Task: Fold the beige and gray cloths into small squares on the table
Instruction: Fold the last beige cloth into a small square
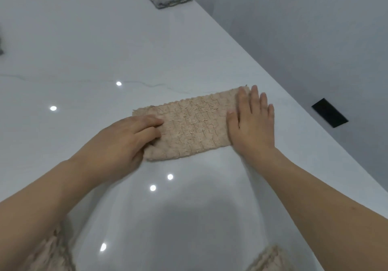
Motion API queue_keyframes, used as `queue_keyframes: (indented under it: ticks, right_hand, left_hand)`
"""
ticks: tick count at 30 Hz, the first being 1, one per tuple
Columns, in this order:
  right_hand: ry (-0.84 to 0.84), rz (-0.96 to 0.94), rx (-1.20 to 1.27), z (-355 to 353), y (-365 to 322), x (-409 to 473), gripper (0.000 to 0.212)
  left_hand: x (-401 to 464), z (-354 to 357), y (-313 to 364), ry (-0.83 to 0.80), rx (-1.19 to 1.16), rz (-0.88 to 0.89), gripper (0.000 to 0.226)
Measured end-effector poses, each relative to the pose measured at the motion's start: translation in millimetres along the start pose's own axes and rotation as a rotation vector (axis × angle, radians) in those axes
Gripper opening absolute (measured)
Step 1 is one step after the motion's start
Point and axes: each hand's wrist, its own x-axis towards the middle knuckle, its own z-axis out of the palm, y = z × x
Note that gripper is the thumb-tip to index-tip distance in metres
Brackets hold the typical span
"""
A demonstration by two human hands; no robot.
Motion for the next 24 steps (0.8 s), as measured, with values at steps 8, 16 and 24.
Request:
queue_keyframes:
  ticks: [8,16,24]
  right_hand:
    - [-0.149,-0.008,0.013,-12.3,29.3,-30.6,0.063]
    - [-0.062,0.098,0.022,-8.7,57.6,-50.1,0.058]
    - [0.142,0.112,0.381,-11.7,62.9,-48.9,0.041]
  left_hand:
    - [-9.6,-14.1,55.5,-0.03,-0.06,0.304,0.011]
    - [77.1,-46.3,83.0,-0.262,-0.118,0.079,0.017]
    - [214.3,-18.0,107.6,-0.41,-0.168,0.145,0.021]
